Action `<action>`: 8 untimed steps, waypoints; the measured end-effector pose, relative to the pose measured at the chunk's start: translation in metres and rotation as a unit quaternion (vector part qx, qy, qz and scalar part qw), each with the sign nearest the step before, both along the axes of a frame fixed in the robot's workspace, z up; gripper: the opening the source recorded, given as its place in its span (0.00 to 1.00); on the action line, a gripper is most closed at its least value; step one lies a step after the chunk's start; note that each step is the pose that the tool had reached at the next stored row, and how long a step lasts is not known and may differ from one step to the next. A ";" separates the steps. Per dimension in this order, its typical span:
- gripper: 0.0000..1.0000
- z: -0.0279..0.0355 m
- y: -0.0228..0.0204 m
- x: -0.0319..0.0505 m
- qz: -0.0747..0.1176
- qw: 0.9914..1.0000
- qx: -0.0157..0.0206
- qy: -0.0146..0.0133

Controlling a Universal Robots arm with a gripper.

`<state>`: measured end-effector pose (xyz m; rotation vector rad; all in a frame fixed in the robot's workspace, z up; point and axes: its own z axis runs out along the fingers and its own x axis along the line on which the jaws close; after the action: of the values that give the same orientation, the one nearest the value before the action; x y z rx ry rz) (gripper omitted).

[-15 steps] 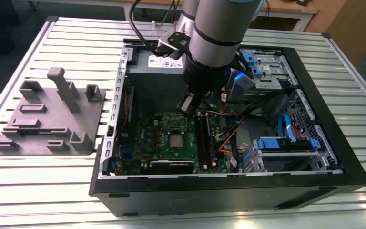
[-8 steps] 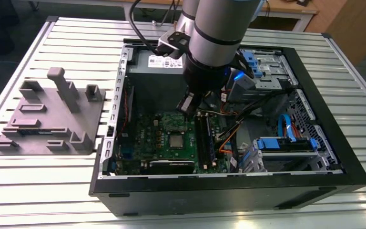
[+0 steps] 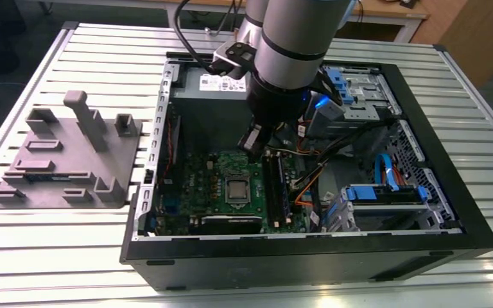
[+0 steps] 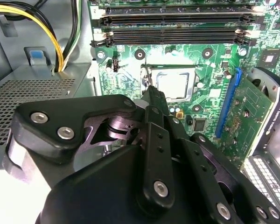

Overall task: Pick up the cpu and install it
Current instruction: 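Close the cpu cover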

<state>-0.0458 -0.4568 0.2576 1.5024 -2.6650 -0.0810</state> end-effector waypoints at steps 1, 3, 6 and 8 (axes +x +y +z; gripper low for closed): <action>0.10 0.0004 0.0000 0.0000 0.000 1.000 0.000 0.000; 0.10 0.0018 0.0000 -0.0002 0.000 1.000 0.000 0.000; 0.10 0.0039 -0.0001 -0.0009 0.000 1.000 0.000 0.000; 0.10 0.0040 -0.0014 -0.0015 0.000 1.000 0.000 0.000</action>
<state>-0.0474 -0.4582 0.2616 1.5026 -2.6644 -0.0797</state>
